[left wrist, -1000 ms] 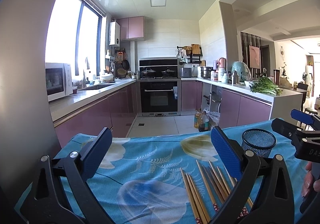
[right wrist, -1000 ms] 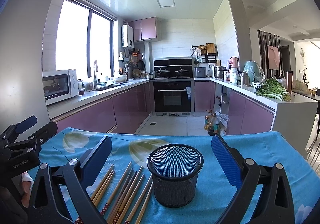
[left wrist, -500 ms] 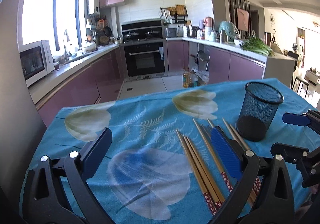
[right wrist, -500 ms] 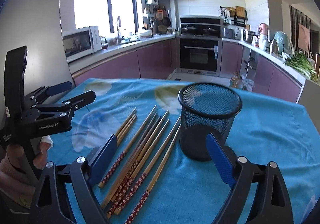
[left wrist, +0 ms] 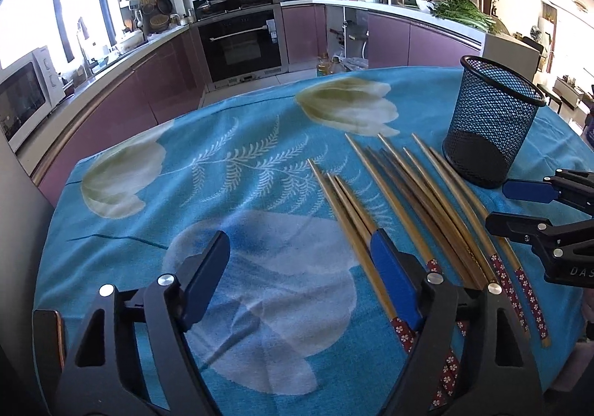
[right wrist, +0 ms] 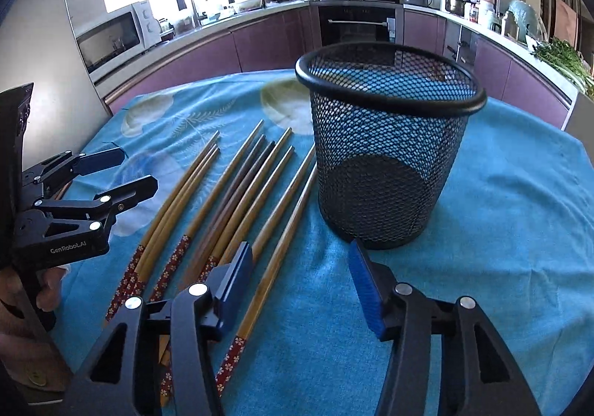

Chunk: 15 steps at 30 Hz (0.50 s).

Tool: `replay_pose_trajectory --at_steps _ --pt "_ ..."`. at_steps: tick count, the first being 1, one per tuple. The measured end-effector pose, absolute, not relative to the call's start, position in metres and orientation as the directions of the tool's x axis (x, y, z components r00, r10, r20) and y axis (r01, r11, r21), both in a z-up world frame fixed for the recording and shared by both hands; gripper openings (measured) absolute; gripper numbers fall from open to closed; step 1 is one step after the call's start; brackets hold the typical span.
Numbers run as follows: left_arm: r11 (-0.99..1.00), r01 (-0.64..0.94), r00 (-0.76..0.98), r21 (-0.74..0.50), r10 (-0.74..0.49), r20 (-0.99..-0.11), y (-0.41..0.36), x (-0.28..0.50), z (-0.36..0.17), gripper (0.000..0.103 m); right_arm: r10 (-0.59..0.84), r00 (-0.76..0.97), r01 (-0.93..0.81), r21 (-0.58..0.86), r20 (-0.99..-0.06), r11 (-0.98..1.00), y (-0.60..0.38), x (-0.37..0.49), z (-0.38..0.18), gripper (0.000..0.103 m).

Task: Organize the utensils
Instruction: 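Close the left tool on one chopstick while the right tool grasps another chopstick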

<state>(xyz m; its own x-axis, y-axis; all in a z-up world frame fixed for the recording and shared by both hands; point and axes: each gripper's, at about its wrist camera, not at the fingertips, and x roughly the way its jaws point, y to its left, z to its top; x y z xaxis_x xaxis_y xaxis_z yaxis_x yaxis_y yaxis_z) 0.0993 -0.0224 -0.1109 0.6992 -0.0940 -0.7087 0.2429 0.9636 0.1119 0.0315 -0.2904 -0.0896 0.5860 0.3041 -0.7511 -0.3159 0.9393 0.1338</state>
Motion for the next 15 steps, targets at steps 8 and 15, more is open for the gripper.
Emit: replay_pose_trajectory --at_steps 8,15 --pt "0.953 0.283 0.645 0.104 -0.109 -0.756 -0.028 0.104 -0.121 0.071 0.287 0.576 -0.314 0.116 -0.766 0.942 -0.293 0.037 -0.091 0.044" --pt "0.951 0.297 0.614 0.079 -0.127 -0.779 -0.030 0.112 -0.125 0.069 0.277 0.573 -0.319 0.101 -0.771 0.942 -0.291 0.040 -0.092 0.041"
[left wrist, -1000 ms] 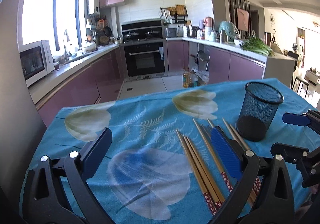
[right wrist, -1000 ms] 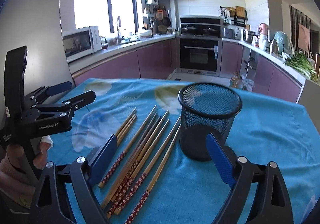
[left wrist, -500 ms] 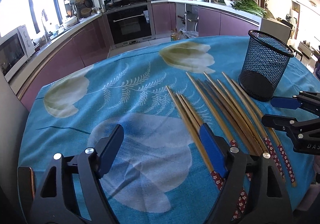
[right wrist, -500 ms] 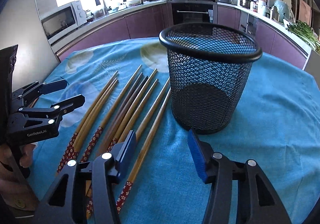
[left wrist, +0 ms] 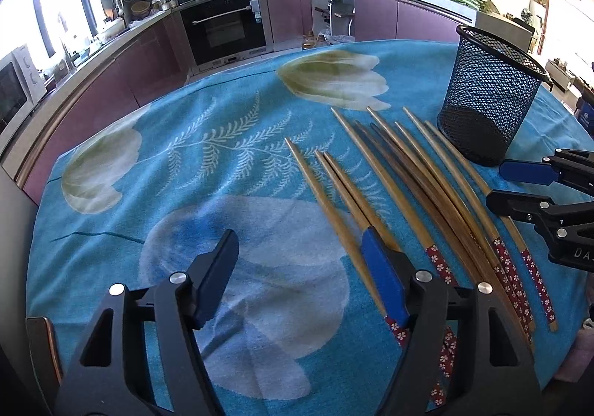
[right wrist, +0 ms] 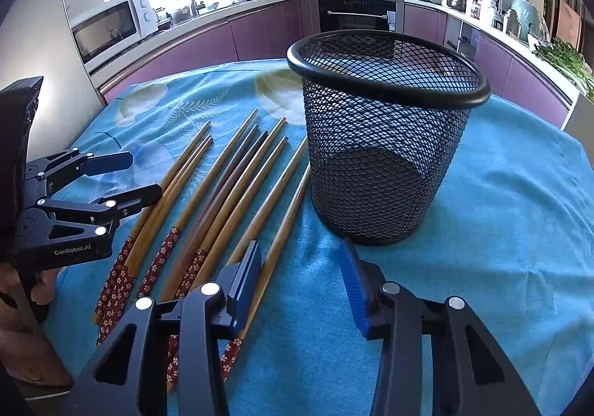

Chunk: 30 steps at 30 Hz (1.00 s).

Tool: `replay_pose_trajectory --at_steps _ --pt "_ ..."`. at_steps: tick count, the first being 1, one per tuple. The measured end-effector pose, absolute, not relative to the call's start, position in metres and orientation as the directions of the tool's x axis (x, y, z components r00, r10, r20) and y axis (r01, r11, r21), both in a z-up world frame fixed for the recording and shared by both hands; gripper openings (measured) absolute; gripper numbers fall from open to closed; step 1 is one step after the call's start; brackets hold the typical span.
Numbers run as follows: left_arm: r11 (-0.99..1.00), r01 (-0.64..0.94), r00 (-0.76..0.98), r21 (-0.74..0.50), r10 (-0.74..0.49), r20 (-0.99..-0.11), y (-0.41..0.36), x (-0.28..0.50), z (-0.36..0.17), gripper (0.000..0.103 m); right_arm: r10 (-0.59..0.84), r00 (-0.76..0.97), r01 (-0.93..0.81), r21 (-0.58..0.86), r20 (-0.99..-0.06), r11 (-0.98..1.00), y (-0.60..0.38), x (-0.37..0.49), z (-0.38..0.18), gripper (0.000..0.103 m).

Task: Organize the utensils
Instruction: 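Close the left tool on one chopstick while the right tool grasps another chopstick, then lift the left tool's chopstick upright while the right tool raises its chopstick over the mesh cup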

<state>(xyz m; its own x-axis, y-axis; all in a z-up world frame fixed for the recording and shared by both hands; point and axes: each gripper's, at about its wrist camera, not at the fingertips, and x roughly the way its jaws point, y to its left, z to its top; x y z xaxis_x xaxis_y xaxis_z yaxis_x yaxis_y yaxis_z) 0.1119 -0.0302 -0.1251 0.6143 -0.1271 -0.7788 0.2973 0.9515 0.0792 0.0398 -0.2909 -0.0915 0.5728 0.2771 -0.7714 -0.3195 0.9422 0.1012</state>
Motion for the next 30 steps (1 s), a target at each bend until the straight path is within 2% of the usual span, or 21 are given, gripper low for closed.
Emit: replay_pose_trajectory --at_steps 5,8,10,12,16,23,30 --pt "0.955 0.296 0.585 0.029 -0.158 -0.795 -0.028 0.121 -0.129 0.067 0.256 0.579 -0.327 0.067 -0.774 0.943 -0.281 0.044 -0.093 0.041" --pt "0.956 0.293 0.581 0.012 -0.168 -0.796 -0.030 0.127 -0.128 0.058 0.261 0.577 -0.326 0.074 -0.774 0.942 -0.281 0.046 -0.093 0.034" --pt "0.954 0.298 0.578 0.001 -0.180 -0.796 -0.032 0.127 -0.128 0.045 0.286 0.568 -0.330 0.105 -0.772 0.938 -0.283 0.048 -0.094 0.020" --pt "0.952 0.305 0.574 -0.010 -0.192 -0.796 -0.035 0.128 -0.127 0.037 0.308 0.557 -0.329 0.135 -0.772 0.935 -0.285 0.049 -0.094 0.012" --pt "0.952 0.301 0.564 -0.049 -0.219 -0.796 -0.033 0.128 -0.126 0.016 0.335 0.546 -0.317 0.181 -0.768 0.931 -0.289 0.050 -0.095 0.007" --pt "0.959 0.273 0.567 -0.083 -0.230 -0.791 -0.027 0.124 -0.124 0.008 0.358 0.546 -0.309 0.215 -0.757 0.926 -0.297 0.045 -0.092 0.006" --pt "0.960 0.272 0.593 -0.065 -0.220 -0.775 -0.022 0.113 -0.114 0.008 0.379 0.565 -0.330 0.221 -0.733 0.918 -0.303 0.036 -0.080 0.006"
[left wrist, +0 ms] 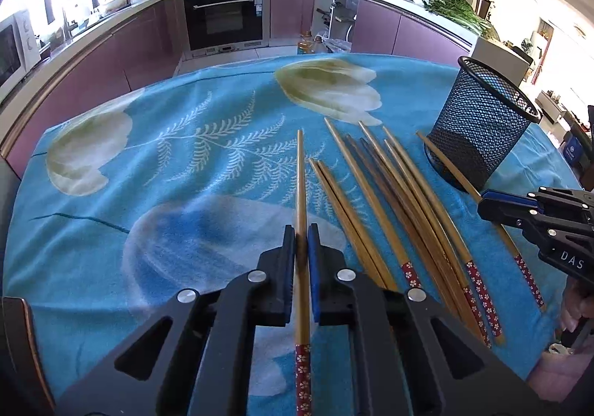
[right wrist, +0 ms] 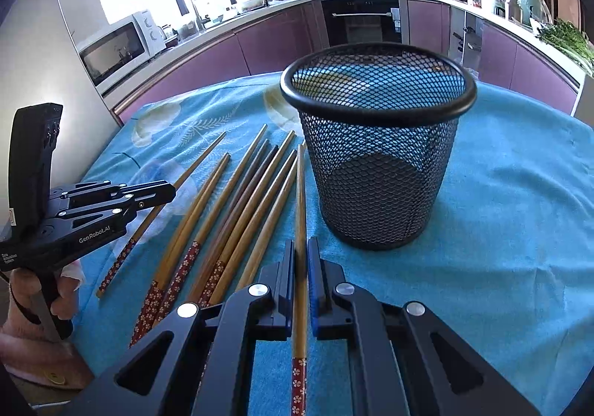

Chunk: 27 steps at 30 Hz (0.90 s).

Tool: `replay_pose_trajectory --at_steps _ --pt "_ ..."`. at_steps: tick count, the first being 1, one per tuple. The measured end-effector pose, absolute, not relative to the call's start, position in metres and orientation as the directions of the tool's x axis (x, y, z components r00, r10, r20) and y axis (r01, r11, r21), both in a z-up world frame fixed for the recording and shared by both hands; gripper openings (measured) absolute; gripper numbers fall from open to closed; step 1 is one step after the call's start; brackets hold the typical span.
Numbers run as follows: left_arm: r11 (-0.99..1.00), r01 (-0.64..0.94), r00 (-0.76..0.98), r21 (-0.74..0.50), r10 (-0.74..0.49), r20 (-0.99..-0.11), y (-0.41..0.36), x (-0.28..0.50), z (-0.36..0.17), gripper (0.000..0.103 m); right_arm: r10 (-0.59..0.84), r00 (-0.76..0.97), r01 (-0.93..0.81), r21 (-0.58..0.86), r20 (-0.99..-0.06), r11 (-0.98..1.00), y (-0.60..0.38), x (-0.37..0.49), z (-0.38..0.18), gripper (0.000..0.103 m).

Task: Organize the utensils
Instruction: 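Lift the left tool's chopstick upright while the right tool raises its chopstick over the mesh cup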

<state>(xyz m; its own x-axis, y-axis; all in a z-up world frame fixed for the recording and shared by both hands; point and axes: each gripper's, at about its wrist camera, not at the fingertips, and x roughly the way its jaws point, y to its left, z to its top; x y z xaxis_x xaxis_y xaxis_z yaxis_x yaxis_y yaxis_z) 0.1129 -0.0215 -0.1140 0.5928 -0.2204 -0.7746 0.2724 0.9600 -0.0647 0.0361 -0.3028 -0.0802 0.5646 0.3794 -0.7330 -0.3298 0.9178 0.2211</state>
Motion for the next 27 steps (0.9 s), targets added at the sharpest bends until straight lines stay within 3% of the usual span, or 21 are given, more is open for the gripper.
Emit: replay_pose_trajectory --at_steps 27 --pt "0.843 0.476 0.665 -0.248 -0.530 -0.526 -0.007 0.066 0.016 0.008 0.485 0.717 -0.401 0.272 -0.500 0.875 -0.335 0.013 0.002 0.005"
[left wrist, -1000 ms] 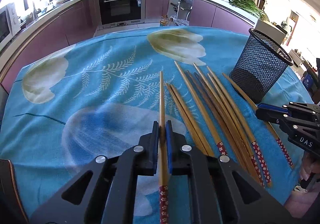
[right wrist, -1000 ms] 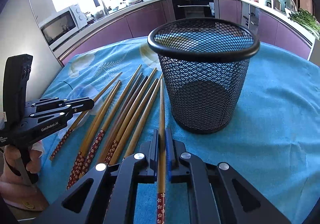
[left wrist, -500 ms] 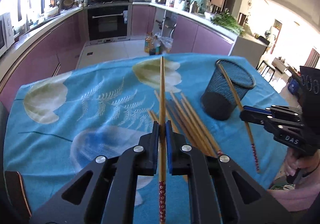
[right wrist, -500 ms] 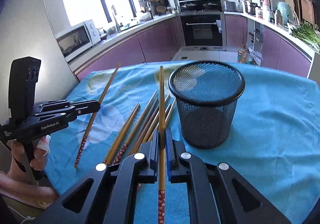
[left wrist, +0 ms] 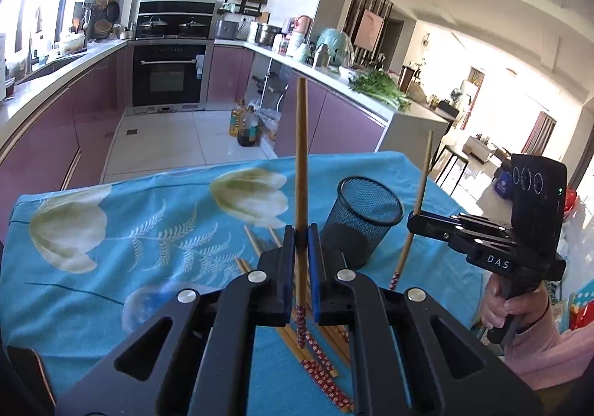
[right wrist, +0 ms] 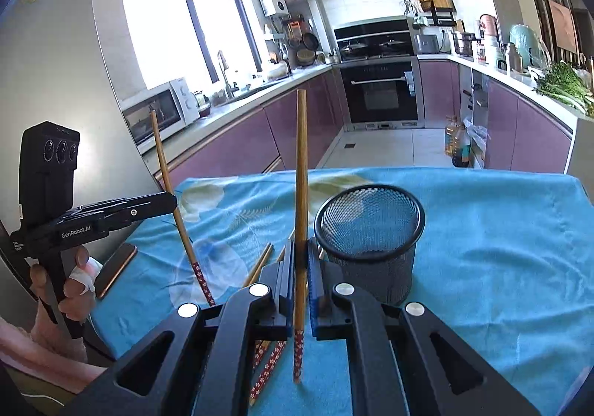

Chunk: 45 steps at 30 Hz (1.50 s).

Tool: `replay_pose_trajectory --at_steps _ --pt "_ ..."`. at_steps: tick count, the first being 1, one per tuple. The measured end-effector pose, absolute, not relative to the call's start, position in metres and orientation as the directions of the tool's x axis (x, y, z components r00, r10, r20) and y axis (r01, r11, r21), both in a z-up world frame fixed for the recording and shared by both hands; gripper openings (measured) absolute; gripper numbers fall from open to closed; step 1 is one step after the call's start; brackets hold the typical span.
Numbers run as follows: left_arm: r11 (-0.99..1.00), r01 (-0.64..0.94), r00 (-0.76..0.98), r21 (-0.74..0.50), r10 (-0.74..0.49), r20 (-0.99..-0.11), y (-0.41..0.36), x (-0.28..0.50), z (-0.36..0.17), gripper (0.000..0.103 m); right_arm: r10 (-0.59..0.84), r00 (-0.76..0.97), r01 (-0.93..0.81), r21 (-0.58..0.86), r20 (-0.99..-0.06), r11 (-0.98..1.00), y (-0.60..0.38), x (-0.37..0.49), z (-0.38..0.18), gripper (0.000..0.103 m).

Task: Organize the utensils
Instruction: 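Lift the left tool's chopstick upright while the right tool raises its chopstick over the mesh cup, then lower the chopstick into the mesh cup and open the left tool while the right tool releases its chopstick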

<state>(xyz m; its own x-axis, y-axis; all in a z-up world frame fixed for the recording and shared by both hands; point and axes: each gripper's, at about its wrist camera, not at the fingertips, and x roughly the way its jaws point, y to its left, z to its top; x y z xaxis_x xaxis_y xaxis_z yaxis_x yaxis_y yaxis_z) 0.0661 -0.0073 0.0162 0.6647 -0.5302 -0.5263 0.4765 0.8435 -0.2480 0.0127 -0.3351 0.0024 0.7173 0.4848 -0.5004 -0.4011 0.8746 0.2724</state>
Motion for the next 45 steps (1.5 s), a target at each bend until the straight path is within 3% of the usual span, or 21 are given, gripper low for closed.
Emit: replay_pose_trajectory --at_steps 22,28,38,45 --pt "0.745 0.627 0.664 -0.229 -0.664 -0.343 -0.086 0.093 0.110 0.008 0.437 0.850 -0.393 0.198 -0.294 0.898 -0.367 0.041 0.080 0.005" --pt "0.753 0.625 0.641 -0.206 -0.645 -0.416 -0.122 0.105 0.098 0.008 0.387 0.847 -0.343 0.181 -0.366 0.922 -0.366 0.069 0.057 0.005" --pt "0.763 0.608 0.569 -0.219 -0.612 -0.549 -0.147 0.132 0.029 0.008 0.387 0.742 -0.350 0.176 -0.548 0.920 -0.349 0.095 0.008 0.005" --pt "0.769 0.598 0.560 -0.223 -0.601 -0.570 -0.134 0.149 0.011 0.008 0.378 0.728 -0.324 0.199 -0.572 0.925 -0.345 0.111 0.001 0.006"
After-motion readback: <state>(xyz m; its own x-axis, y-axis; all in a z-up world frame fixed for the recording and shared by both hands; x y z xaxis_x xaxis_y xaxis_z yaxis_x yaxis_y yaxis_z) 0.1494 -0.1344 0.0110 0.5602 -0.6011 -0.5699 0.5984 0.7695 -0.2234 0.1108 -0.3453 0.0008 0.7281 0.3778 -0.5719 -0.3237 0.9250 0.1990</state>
